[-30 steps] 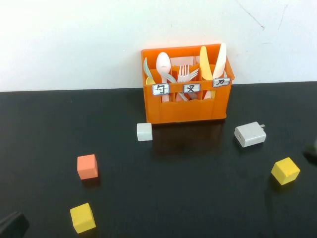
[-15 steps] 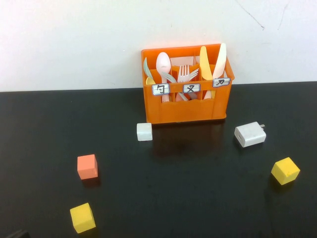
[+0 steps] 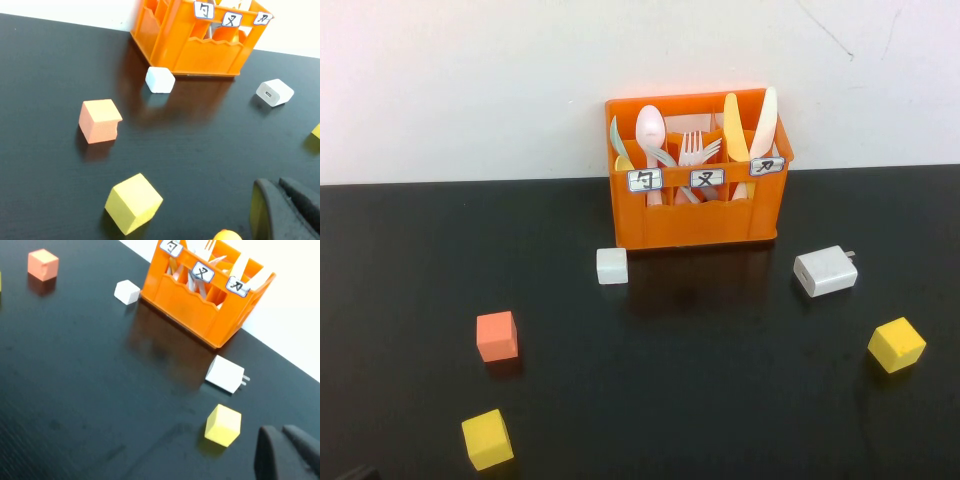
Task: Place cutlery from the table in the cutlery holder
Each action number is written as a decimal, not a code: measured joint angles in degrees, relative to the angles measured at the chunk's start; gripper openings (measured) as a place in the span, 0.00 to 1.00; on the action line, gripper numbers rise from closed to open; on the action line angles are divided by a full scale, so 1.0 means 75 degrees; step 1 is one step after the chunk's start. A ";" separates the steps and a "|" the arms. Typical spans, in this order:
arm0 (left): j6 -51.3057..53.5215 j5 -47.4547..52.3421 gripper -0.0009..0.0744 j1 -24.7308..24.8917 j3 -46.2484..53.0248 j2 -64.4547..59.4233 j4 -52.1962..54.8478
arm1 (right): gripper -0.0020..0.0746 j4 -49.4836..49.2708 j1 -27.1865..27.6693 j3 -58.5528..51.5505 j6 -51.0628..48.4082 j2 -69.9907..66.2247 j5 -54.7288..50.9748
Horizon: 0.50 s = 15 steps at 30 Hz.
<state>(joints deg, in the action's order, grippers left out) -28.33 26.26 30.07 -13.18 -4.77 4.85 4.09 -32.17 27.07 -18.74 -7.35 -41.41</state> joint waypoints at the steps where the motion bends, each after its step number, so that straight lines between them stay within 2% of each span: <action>1: 0.0000 0.0014 0.01 0.0000 0.0000 0.0000 -0.0033 | 0.03 -0.0032 0.0000 0.0000 0.0000 0.0000 -0.0037; 10: 0.0000 0.0030 0.01 0.0000 0.0000 0.0000 -0.0160 | 0.03 -0.0546 0.0000 0.0000 0.0000 0.0000 -0.1304; 15: 0.0000 0.0030 0.01 0.0000 0.0000 0.0000 -0.0160 | 0.03 -0.0546 0.0000 0.0000 0.0000 0.0000 -0.1434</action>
<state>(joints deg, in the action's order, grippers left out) -28.33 26.48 30.07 -13.18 -4.77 3.65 0.00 -32.17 27.07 -18.74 -7.35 -52.17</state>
